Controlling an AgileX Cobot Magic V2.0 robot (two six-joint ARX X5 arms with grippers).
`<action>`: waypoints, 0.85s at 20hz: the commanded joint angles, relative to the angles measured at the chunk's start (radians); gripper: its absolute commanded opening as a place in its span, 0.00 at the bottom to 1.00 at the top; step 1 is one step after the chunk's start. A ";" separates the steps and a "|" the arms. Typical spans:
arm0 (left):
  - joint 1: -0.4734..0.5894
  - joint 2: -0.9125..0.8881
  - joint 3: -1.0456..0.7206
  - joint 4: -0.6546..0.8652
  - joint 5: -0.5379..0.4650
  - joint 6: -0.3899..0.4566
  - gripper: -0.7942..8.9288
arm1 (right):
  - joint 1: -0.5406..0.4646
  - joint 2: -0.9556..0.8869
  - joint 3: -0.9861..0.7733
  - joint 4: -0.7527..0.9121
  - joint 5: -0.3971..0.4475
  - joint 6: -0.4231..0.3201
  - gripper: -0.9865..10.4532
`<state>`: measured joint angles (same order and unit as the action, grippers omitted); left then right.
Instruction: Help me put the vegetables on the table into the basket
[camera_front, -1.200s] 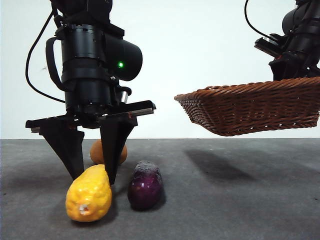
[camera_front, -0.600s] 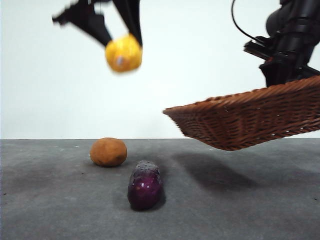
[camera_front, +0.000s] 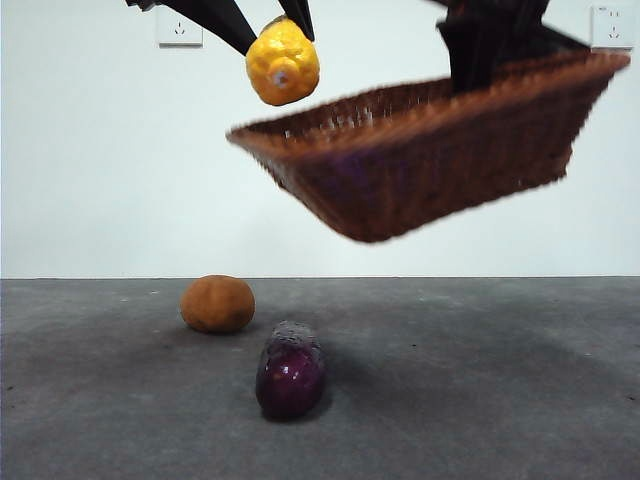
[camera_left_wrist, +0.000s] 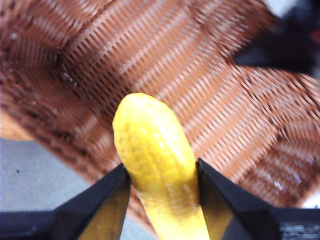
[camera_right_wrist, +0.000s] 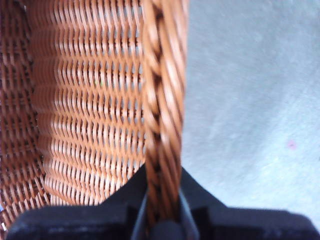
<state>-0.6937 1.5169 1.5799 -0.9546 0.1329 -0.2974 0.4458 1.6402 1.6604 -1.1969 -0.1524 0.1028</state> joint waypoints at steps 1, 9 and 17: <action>0.003 0.009 -0.008 0.010 -0.028 -0.043 0.08 | 0.024 -0.044 0.004 -0.024 -0.003 0.050 0.08; 0.002 0.093 -0.008 0.045 0.024 -0.145 0.54 | 0.059 -0.107 0.004 -0.091 -0.003 0.056 0.08; 0.004 0.038 -0.007 0.136 0.026 -0.142 0.54 | 0.031 -0.105 0.004 -0.106 0.135 0.051 0.08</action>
<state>-0.6903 1.5616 1.5795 -0.8272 0.1570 -0.4389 0.4755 1.5410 1.6604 -1.3117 -0.0151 0.1463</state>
